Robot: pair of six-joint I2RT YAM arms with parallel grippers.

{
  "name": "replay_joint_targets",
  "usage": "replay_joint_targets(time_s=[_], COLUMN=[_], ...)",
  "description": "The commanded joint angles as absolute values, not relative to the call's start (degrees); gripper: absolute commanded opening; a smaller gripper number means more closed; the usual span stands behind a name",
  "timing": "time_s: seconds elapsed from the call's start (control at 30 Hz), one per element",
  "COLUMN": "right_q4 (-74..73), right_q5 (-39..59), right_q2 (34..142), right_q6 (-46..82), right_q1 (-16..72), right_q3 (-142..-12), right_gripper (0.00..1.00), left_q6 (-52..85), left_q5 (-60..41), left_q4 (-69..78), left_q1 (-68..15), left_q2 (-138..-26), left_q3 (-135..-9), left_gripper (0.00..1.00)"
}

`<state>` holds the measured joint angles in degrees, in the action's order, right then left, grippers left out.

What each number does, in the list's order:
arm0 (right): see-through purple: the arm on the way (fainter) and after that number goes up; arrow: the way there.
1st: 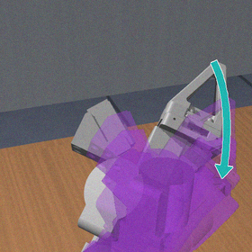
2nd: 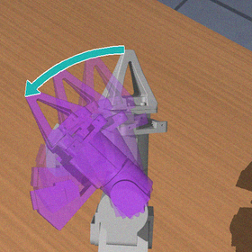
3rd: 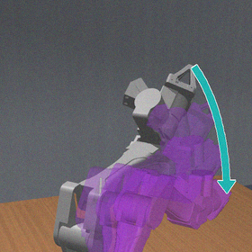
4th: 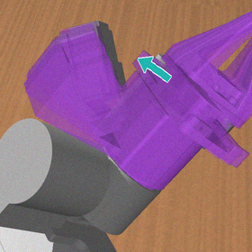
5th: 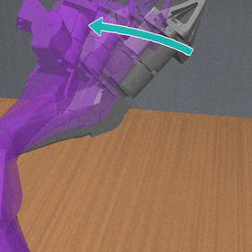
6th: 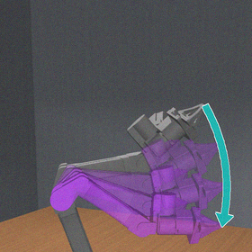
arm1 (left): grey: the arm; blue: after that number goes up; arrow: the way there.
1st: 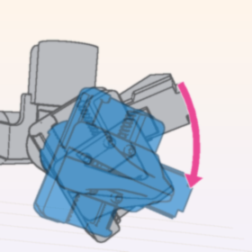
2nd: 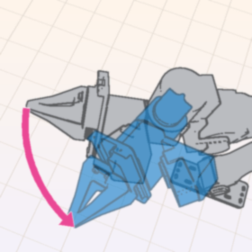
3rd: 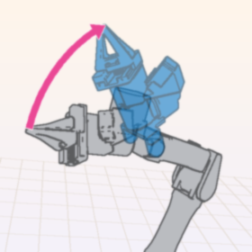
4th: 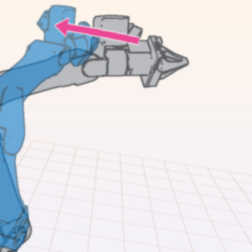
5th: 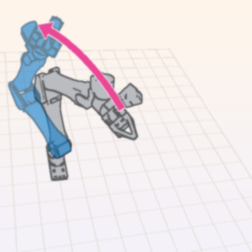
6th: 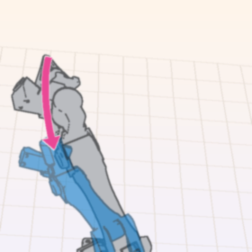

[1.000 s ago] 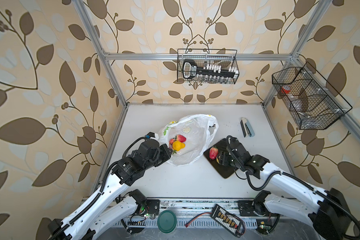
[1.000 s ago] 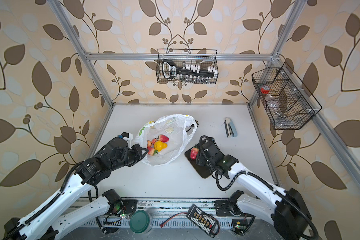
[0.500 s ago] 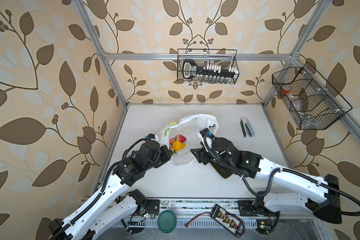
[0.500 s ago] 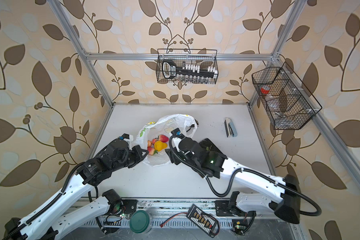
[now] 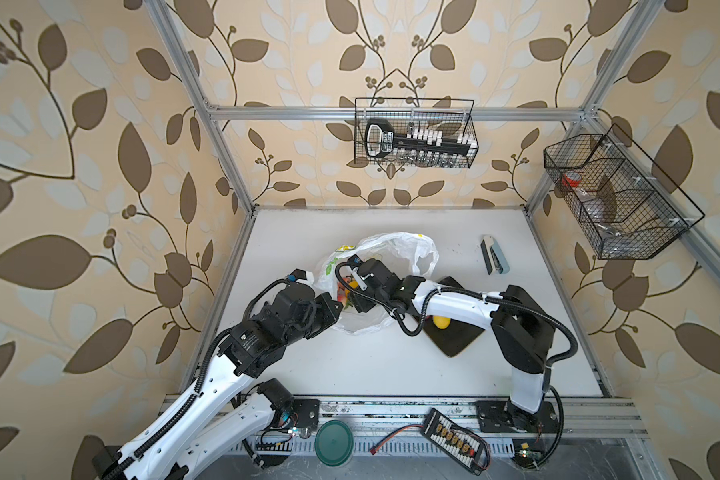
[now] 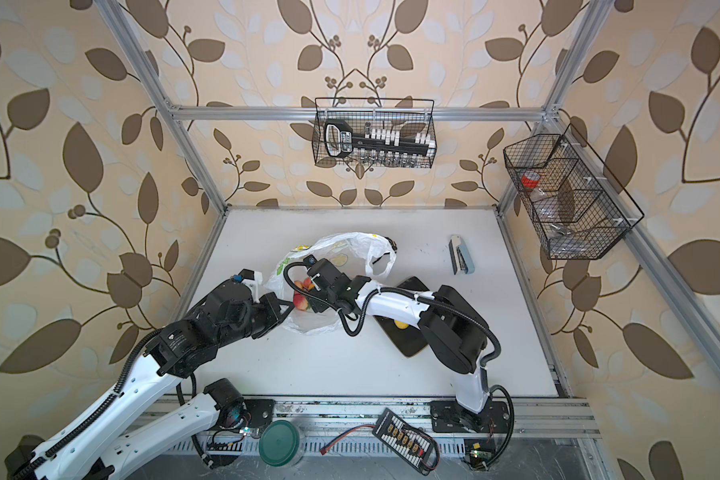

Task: Take the fake fruits out of the plastic bag
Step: 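Move the right gripper back into the bag toward the remaining fruits, then grasp the large yellow fake fruit inside the bag with the right gripper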

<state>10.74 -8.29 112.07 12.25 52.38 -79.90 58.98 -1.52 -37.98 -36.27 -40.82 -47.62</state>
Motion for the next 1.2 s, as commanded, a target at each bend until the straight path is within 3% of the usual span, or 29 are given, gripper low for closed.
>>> replay_joint_targets(time_s=[0.0,0.27,0.6,0.9,1.17], right_q4=[10.17,10.89,10.62,9.81,9.41], right_q5=[-9.47,-11.58,-13.84,-14.01,-12.60], right_q2=[116.18,124.24,127.11,117.75,104.21], right_q6=[12.17,13.65,14.12,10.31,10.97], right_q1=[51.75,51.41,51.24,53.75,58.17], right_q3=[-83.98,-89.20,-90.44,-86.61,-75.23], right_gripper=[0.75,0.77,0.62,0.43,0.40], left_q6=[59.33,59.06,58.71,58.71,58.89], left_q5=[-1.35,-1.53,-1.57,-1.34,-0.64], left_q4=[-38.84,-38.76,-38.76,-38.44,-38.06], left_q1=[-35.82,-35.84,-35.83,-35.85,-35.85], left_q2=[-40.17,-40.60,-40.96,-41.31,-41.39], left_q3=[-47.99,-48.30,-48.61,-48.42,-48.08], left_gripper=[0.00,0.00,0.00,0.00,0.00])
